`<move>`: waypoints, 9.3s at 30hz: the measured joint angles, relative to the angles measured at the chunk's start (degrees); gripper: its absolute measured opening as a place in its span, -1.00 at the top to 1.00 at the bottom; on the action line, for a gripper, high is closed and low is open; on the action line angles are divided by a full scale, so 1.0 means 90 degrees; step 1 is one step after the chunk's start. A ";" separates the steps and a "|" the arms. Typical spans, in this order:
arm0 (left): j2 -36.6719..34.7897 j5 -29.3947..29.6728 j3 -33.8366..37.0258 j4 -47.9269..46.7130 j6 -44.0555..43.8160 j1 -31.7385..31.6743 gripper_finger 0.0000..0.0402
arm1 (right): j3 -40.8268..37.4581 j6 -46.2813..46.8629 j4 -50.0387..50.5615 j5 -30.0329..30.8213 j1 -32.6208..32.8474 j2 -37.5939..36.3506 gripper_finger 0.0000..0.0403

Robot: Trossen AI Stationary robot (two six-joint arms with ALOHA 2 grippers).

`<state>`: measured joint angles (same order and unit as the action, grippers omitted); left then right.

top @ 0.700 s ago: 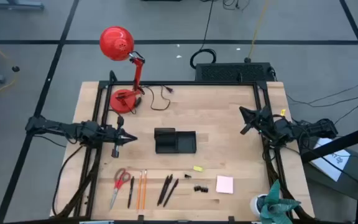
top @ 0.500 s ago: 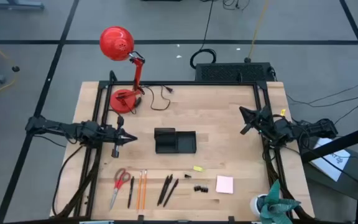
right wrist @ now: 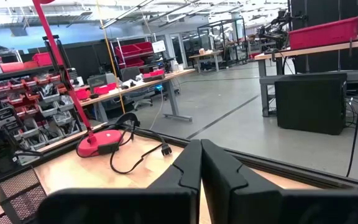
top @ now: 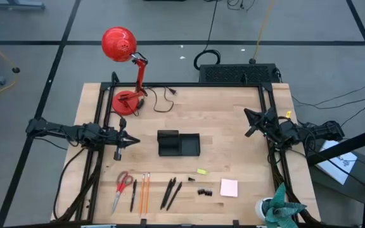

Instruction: Pick and place office supplies into organizer

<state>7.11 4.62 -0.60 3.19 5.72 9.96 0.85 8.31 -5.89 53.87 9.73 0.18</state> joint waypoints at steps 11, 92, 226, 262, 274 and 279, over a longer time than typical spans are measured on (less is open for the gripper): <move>0.0000 0.0000 0.0000 0.0001 0.0000 -0.0001 0.88 | 0.0000 -0.0001 0.0000 0.0000 -0.0002 -0.0001 0.98; 0.0000 0.0000 -0.0001 0.0000 0.0000 -0.0002 0.88 | 0.0002 0.0001 0.0000 0.0000 -0.0002 0.0001 0.98; 0.3520 0.2303 -0.2494 -0.3115 -0.2904 0.2401 0.88 | 0.0002 -0.0528 -0.0323 -0.0017 0.0013 0.0001 0.98; 0.6469 0.1472 -0.4170 -0.2908 -0.3879 0.2397 0.88 | 0.0000 -0.0834 -0.0668 -0.0003 0.0013 -0.0001 0.98; 0.6652 0.1389 -0.4167 -0.3148 -0.5039 0.2582 0.88 | 0.0001 -0.0921 -0.0690 -0.0003 0.0013 0.0001 0.98; 0.7129 0.1743 -0.4168 -0.2572 -0.5523 0.2928 0.88 | 0.0000 -0.1842 -0.1254 0.0324 0.0010 -0.0001 0.98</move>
<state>71.28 20.31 -38.12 -19.95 -43.99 36.31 0.84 -8.27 -17.17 56.78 9.82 0.16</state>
